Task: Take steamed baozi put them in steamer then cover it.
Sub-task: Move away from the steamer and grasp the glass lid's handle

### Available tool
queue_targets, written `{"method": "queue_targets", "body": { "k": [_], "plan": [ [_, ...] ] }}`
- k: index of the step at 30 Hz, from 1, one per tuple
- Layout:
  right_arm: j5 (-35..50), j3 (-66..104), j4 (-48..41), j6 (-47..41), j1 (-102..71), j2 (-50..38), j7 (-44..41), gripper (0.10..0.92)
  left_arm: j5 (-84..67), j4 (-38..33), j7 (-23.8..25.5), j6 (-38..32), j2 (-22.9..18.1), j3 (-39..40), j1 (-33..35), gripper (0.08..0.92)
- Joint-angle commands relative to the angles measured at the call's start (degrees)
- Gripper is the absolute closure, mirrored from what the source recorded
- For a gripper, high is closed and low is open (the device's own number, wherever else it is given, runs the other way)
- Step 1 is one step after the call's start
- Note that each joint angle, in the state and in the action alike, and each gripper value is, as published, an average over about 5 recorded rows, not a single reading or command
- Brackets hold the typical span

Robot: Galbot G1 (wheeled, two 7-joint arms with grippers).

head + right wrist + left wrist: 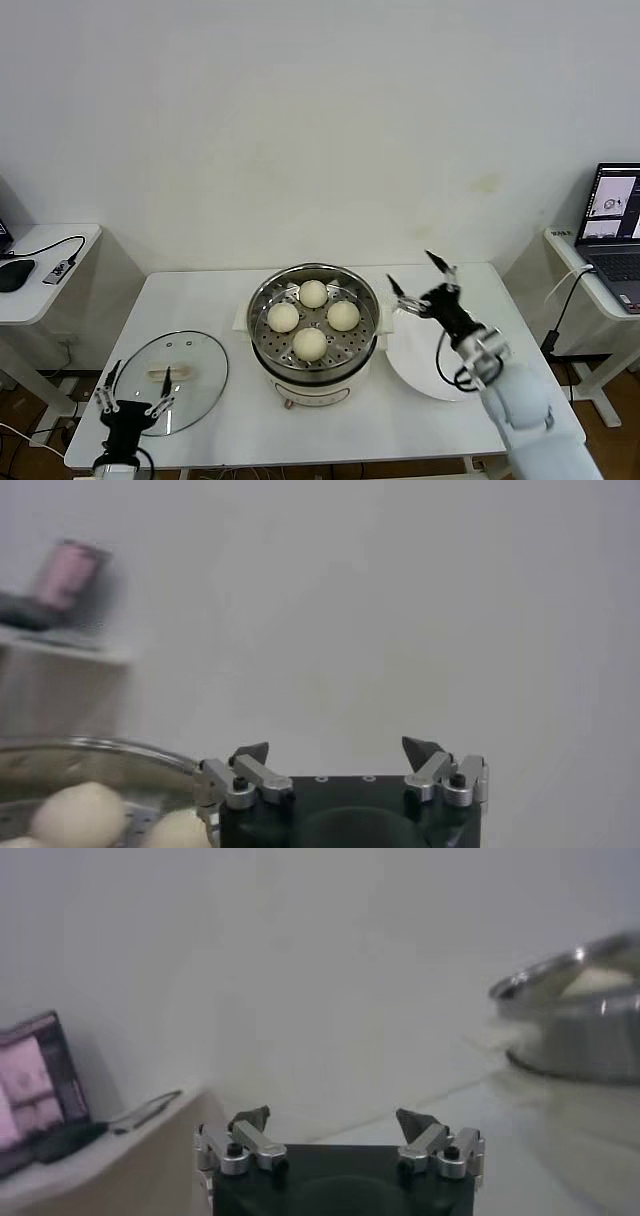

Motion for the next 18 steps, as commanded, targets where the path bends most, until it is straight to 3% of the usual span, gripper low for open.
{"method": "queue_targets", "body": {
  "k": [1, 4, 12, 18],
  "plan": [
    [-5.0, 21.4, 5.9, -0.8, -16.9, 12.3, 4.6, 0.203, 40.2, 1.9, -7.1, -0.9, 3.4, -6.2, 12.3, 0.177],
    [-4.7, 22.6, 5.1, -1.7, -16.3, 12.6, 5.8, 0.203, 45.9, 3.7, -7.0, -1.3, 4.1, -6.2, 11.9, 0.177],
    [-9.2, 23.6, 1.6, -1.2, -15.8, 14.9, 7.8, 0.203, 51.5, 13.9, -4.2, -3.7, 8.7, -3.0, -1.4, 0.177],
    [-10.6, 24.8, 0.6, 0.5, -17.0, 15.6, 8.3, 0.203, 51.5, 17.3, -3.0, -3.4, 11.2, 0.4, -6.6, 0.177]
  ]
}}
